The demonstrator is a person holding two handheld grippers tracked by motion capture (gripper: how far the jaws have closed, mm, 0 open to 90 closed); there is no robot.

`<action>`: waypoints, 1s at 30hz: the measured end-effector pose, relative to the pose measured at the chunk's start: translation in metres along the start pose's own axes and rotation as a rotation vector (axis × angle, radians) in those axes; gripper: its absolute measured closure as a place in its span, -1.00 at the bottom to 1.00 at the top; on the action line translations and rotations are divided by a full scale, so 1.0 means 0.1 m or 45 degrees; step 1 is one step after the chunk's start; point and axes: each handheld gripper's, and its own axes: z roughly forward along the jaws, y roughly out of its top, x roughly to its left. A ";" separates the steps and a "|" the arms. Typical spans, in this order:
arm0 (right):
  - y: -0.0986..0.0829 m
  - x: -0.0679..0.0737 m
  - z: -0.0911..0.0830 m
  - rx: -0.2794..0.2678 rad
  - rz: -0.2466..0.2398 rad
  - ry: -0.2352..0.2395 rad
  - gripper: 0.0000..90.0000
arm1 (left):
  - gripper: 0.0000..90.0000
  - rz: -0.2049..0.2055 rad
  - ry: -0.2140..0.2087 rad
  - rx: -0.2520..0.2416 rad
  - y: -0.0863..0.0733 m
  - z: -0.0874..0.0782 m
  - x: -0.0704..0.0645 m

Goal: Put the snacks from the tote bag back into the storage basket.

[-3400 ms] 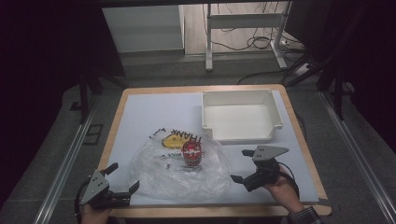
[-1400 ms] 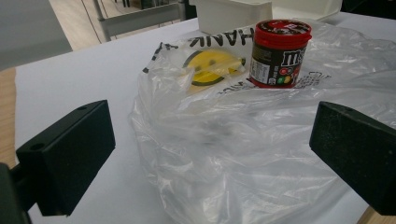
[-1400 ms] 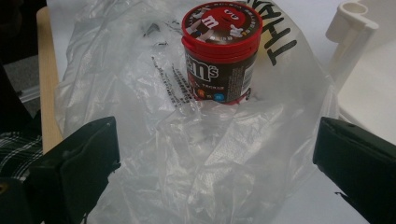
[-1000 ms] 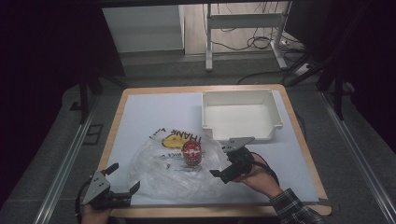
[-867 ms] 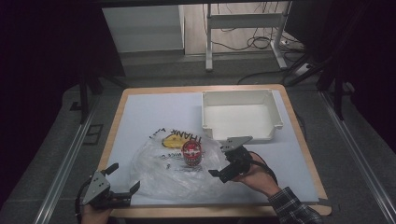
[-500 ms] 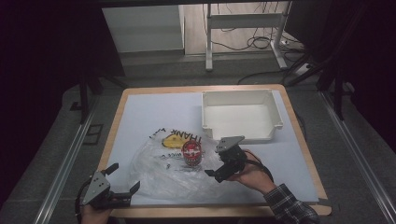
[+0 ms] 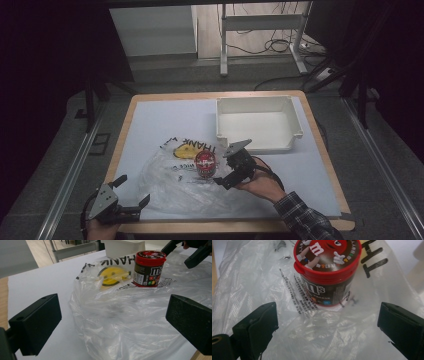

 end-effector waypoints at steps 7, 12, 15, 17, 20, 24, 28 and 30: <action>0.06 0.04 0.10 0.045 -0.040 -0.017 -0.92 | -1.00 0.001 0.000 0.000 0.00 0.00 0.00; 0.10 0.04 0.16 0.055 -0.027 -0.026 -0.87 | -1.00 0.000 0.000 0.001 0.00 0.00 0.00; 0.13 0.04 0.19 0.060 -0.028 -0.026 -0.83 | -1.00 0.000 0.000 -0.001 0.00 0.00 0.00; 0.15 0.04 0.22 0.062 -0.030 -0.025 -0.82 | -1.00 0.000 -0.001 0.000 0.00 0.00 0.00; 0.18 0.03 0.26 0.072 -0.054 -0.035 -0.79 | -1.00 0.000 0.000 -0.001 0.00 0.00 0.00; 0.22 0.02 0.32 0.094 -0.066 -0.039 -0.73 | -1.00 -0.001 0.000 -0.001 0.00 0.00 0.00; 0.27 0.02 0.38 0.113 -0.091 -0.037 -0.67 | -1.00 0.000 0.001 0.000 0.00 0.00 0.00; 0.30 0.02 0.41 0.125 -0.100 -0.033 -0.64 | -1.00 0.001 0.001 0.001 0.00 0.00 0.00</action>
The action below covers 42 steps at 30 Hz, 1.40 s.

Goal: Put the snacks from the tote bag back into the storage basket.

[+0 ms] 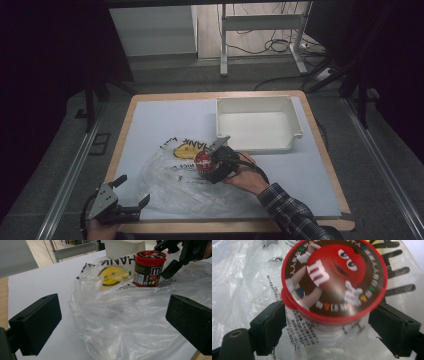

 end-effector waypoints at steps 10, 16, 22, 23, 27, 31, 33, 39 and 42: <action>0.16 0.02 0.11 0.079 -0.087 -0.027 -0.54 | -1.00 0.004 0.002 0.000 0.00 0.00 0.00; 0.22 0.02 0.16 0.116 -0.114 -0.031 -0.49 | -1.00 0.005 0.003 0.002 0.00 0.00 0.00; 0.26 0.00 0.22 0.148 -0.102 -0.011 -0.46 | -1.00 0.009 0.003 0.005 0.00 0.00 -0.01; 0.26 0.00 0.22 0.148 -0.102 -0.011 -0.46 | -1.00 0.010 0.003 0.005 0.00 0.00 -0.01; 0.28 -0.01 0.22 0.160 -0.092 -0.001 -0.44 | -1.00 0.010 0.003 0.004 0.00 0.00 -0.01; 0.29 -0.01 0.22 0.172 -0.083 -0.003 -0.43 | -1.00 0.012 0.004 0.006 0.00 0.00 -0.01; 0.29 -0.01 0.22 0.173 -0.079 -0.003 -0.43 | -1.00 0.014 0.004 0.006 0.00 0.00 -0.01; 0.29 -0.01 0.19 0.166 -0.074 0.014 -0.43 | -1.00 0.015 0.005 0.008 0.00 0.00 -0.01; 0.31 0.00 0.14 0.162 -0.077 0.010 -0.43 | -1.00 0.016 0.006 0.010 0.00 0.01 -0.01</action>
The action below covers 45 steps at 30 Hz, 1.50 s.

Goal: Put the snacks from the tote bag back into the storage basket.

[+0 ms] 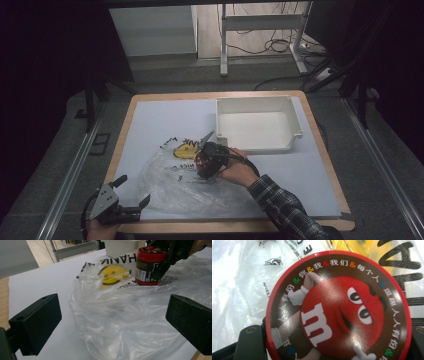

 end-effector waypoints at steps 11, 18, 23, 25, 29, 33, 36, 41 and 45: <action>0.03 0.06 -0.20 -0.026 -0.007 -0.007 -0.43 | -1.00 0.002 0.002 0.003 0.00 0.00 0.00; 0.01 0.03 -0.31 -0.039 0.003 -0.012 -0.43 | -1.00 -0.002 0.001 -0.004 0.00 0.00 0.00; -0.01 0.00 -0.37 -0.040 0.006 -0.019 -0.43 | -1.00 -0.007 0.004 -0.011 0.00 -0.01 0.00; -0.02 -0.01 -0.41 -0.043 0.007 -0.021 -0.43 | -1.00 -0.008 0.005 -0.012 0.00 -0.01 0.00; -0.05 -0.04 -0.46 -0.053 0.017 -0.024 -0.43 | -1.00 -0.008 0.006 -0.013 0.00 -0.01 0.01; -0.08 -0.08 -0.52 -0.056 0.023 -0.033 -0.43 | -1.00 -0.009 0.006 -0.013 0.00 -0.01 0.01; -0.11 -0.11 -0.57 -0.060 0.030 -0.045 -0.43 | -1.00 -0.009 0.007 -0.012 0.00 -0.01 0.01; -0.16 -0.17 -0.66 -0.063 0.045 -0.060 -0.43 | -1.00 -0.009 0.008 -0.011 0.00 -0.01 0.01; -0.20 -0.22 -0.72 -0.065 0.059 -0.073 -0.43 | -1.00 -0.009 0.008 -0.010 0.00 -0.01 0.01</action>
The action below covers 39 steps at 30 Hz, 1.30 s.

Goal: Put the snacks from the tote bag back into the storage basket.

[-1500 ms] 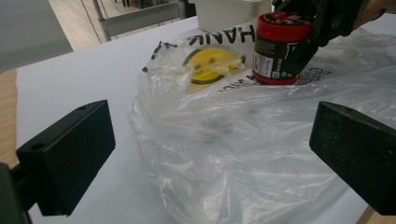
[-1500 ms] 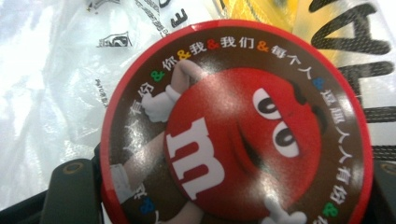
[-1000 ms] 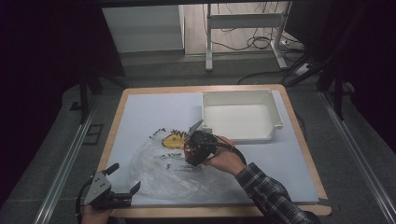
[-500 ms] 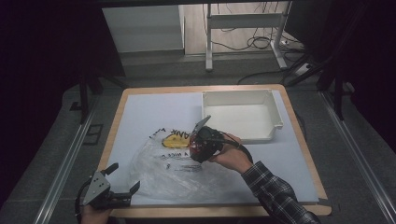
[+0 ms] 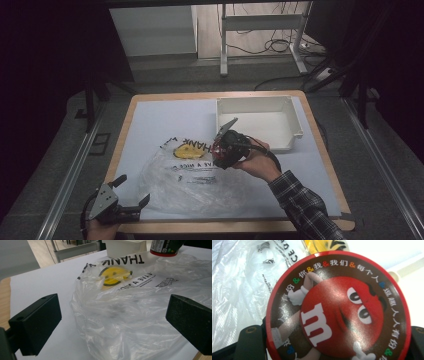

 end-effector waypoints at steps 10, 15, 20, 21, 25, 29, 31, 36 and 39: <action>-0.06 -0.11 -0.13 -0.004 0.034 -0.027 -0.43 | -1.00 0.001 0.001 0.002 0.00 0.00 0.00; -0.09 -0.17 -0.18 -0.006 0.052 -0.040 -0.43 | -1.00 0.001 0.002 0.002 0.00 0.00 0.00; -0.12 -0.24 -0.22 -0.005 0.070 -0.061 -0.43 | -1.00 0.001 0.002 0.003 0.00 0.00 0.00; -0.13 -0.25 -0.23 -0.007 0.073 -0.065 -0.43 | -1.00 0.001 0.002 0.003 0.00 0.00 0.00; -0.16 -0.31 -0.25 -0.008 0.092 -0.080 -0.43 | -1.00 0.001 0.003 0.003 0.00 0.00 0.00; -0.20 -0.37 -0.27 -0.008 0.103 -0.100 -0.43 | -1.00 0.002 0.003 0.005 0.00 0.00 0.00; -0.21 -0.40 -0.27 -0.006 0.113 -0.109 -0.43 | -1.00 0.003 0.003 0.005 0.00 0.00 0.00; -0.24 -0.47 -0.27 -0.004 0.127 -0.119 -0.43 | -1.00 0.003 0.003 0.007 0.00 0.00 0.00; -0.25 -0.50 -0.25 0.000 0.125 -0.121 -0.43 | -1.00 0.005 0.004 0.009 0.00 0.00 0.00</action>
